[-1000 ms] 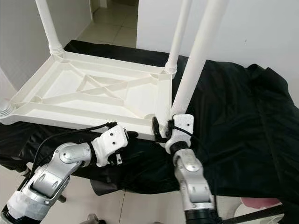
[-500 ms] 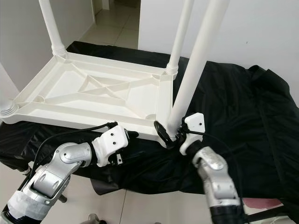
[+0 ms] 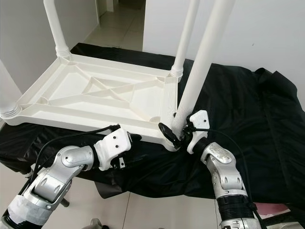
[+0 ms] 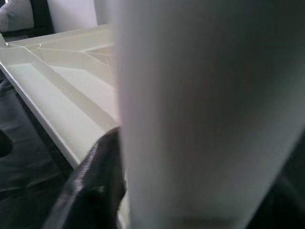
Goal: Building children table
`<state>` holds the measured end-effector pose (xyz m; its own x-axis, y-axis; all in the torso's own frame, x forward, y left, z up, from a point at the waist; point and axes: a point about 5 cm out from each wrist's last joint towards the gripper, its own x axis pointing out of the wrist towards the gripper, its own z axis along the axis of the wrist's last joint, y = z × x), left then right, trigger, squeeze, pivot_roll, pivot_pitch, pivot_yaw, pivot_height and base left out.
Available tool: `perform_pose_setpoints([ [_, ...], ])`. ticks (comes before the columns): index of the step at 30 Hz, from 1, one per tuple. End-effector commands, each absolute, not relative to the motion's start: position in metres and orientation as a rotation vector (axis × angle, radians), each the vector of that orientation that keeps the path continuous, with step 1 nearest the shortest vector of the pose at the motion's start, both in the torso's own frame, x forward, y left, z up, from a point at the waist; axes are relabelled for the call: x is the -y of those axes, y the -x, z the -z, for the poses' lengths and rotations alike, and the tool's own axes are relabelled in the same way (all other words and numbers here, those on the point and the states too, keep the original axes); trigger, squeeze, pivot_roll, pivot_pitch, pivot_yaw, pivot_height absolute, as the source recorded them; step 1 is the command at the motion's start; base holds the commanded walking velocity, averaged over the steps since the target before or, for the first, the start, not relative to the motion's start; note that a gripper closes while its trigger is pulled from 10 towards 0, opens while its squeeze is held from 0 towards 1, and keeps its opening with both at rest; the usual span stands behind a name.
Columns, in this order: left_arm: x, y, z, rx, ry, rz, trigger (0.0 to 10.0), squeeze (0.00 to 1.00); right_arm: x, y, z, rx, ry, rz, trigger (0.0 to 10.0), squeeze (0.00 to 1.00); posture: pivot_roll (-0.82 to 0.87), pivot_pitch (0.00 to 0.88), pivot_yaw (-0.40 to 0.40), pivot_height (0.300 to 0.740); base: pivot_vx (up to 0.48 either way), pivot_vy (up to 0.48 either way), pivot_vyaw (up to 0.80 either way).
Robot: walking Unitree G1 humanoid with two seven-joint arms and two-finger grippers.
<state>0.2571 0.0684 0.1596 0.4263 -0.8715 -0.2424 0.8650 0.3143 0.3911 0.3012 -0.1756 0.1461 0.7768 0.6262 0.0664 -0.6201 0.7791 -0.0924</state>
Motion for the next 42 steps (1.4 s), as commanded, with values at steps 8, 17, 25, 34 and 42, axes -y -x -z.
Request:
perform_pose_setpoints([
  [8,-0.066,-0.260,-0.158,0.019,-0.515,1.106,10.0,0.00,0.171,-0.302,-0.138,0.081,0.060,-0.725,0.0,0.00,0.03,0.026,-0.066,0.740,0.000,0.000,0.00],
  [17,-0.064,-0.257,-0.154,0.012,-0.506,1.120,10.0,0.00,0.165,-0.298,-0.129,0.073,0.043,-0.718,10.0,0.00,0.03,0.012,-0.065,0.740,0.000,0.000,0.00],
  [25,-0.064,-0.255,-0.152,0.006,-0.504,1.125,10.0,0.00,0.162,-0.297,-0.127,0.075,0.053,-0.648,10.0,0.00,0.03,0.012,-0.057,0.740,0.000,0.000,0.00],
  [34,-0.067,-0.253,-0.150,-0.007,-0.499,1.121,10.0,0.00,0.160,-0.292,-0.117,0.028,0.085,-0.415,10.0,0.00,0.03,0.021,-0.054,0.740,0.000,0.000,0.00],
  [42,-0.070,-0.251,-0.149,-0.021,-0.487,1.095,10.0,0.00,0.164,-0.282,-0.113,0.000,0.007,-0.021,10.0,0.00,0.04,0.049,-0.071,0.740,0.000,0.000,0.00],
])
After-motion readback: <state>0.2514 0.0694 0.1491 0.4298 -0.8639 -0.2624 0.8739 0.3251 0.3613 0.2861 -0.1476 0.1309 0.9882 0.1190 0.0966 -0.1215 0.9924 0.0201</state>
